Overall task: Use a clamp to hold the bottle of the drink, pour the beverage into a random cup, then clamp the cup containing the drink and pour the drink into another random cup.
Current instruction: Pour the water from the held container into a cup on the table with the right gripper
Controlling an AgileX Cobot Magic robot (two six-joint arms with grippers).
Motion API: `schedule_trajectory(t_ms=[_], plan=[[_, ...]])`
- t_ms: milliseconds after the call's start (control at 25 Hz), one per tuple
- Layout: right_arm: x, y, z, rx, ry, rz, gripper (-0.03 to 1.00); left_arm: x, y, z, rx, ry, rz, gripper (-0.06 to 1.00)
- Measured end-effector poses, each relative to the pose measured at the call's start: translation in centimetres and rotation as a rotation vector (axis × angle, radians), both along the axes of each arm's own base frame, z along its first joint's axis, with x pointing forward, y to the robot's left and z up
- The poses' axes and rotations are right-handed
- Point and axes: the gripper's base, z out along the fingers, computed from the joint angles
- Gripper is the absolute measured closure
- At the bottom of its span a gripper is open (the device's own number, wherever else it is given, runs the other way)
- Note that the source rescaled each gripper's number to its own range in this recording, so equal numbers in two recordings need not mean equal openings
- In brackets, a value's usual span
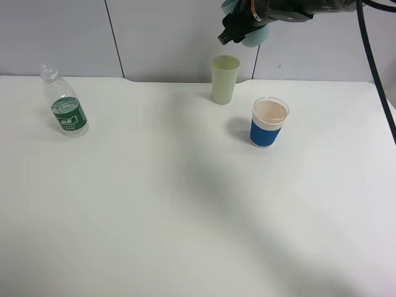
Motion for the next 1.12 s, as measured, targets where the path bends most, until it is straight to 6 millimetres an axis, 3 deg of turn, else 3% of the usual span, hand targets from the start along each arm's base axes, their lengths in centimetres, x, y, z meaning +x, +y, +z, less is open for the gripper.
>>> schedule_trajectory(t_ms=[400, 1120], plan=[[0.8, 0.1, -3.0, -0.051, 0.047, 0.005, 0.94, 0.0, 0.0, 0.0, 0.001, 0.000, 0.000, -0.05], [1.0, -0.1, -2.9, -0.298, -0.012, 0.088, 0.94, 0.0, 0.0, 0.0, 0.001, 0.000, 0.000, -0.05]])
